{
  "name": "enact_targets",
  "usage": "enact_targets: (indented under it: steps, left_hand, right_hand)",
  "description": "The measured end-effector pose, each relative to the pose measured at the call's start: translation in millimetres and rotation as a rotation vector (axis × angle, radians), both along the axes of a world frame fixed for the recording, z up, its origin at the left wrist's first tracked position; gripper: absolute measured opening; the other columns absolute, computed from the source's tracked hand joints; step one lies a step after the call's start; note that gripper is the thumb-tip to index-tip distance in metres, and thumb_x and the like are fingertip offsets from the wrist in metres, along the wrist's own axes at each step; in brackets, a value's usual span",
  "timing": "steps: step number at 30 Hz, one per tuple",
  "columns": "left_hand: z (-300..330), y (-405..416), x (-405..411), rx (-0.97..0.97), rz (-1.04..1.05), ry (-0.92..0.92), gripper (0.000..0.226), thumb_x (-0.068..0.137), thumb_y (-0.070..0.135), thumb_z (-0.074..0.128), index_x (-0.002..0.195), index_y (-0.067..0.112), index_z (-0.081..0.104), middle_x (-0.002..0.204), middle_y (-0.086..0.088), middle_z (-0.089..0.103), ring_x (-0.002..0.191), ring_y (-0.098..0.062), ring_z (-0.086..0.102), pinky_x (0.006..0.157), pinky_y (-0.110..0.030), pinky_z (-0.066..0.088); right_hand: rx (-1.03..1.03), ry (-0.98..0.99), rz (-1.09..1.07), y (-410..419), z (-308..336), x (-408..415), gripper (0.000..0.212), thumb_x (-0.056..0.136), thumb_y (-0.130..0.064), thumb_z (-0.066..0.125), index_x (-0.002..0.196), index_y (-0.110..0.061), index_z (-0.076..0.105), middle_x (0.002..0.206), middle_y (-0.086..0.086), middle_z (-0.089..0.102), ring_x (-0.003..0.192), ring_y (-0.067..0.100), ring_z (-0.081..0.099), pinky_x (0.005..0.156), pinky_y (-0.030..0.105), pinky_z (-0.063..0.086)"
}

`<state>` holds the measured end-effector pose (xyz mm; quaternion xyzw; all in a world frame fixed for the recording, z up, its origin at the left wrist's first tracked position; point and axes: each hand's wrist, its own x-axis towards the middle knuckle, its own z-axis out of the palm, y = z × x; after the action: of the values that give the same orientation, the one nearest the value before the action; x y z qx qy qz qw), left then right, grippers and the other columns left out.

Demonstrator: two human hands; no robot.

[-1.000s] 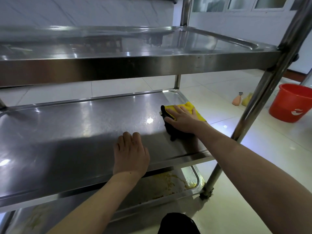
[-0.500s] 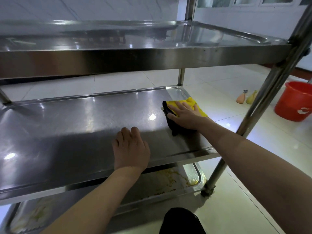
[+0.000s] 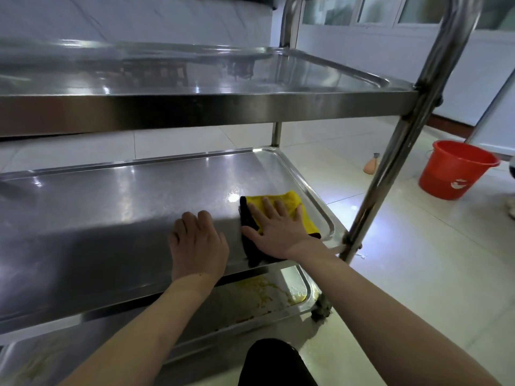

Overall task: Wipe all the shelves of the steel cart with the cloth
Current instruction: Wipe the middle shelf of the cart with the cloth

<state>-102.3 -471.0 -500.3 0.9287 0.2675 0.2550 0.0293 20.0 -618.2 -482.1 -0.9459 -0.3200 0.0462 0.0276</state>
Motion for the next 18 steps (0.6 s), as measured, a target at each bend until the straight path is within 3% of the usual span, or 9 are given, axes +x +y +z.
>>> enact_targets:
  steps: [10, 18]
  left_hand:
    - [4, 4, -3, -0.088, 0.038, 0.058, 0.018, 0.085, 0.022, 0.047, 0.099, 0.013, 0.040, 0.105, -0.016, 0.043, 0.101, -0.035, 0.041, 0.082, -0.045, 0.034]
    - [8, 0, -5, -0.061, 0.037, 0.085, 0.019, 0.088, 0.023, 0.044, 0.094, 0.017, 0.026, 0.098, -0.012, 0.036, 0.095, -0.032, 0.039, 0.075, -0.040, 0.022]
  right_hand:
    - [0.080, 0.051, 0.032, -17, 4, 3, 0.068, 0.097, -0.080, 0.018, 0.160, -0.057, 0.007, 0.175, -0.013, -0.003, 0.161, 0.015, -0.008, 0.122, 0.065, -0.013]
    - [0.047, -0.009, -0.061, -68, 8, 29, 0.068, 0.095, -0.082, 0.015, 0.158, -0.057, 0.011, 0.173, -0.017, 0.001, 0.160, 0.012, -0.006, 0.123, 0.063, -0.010]
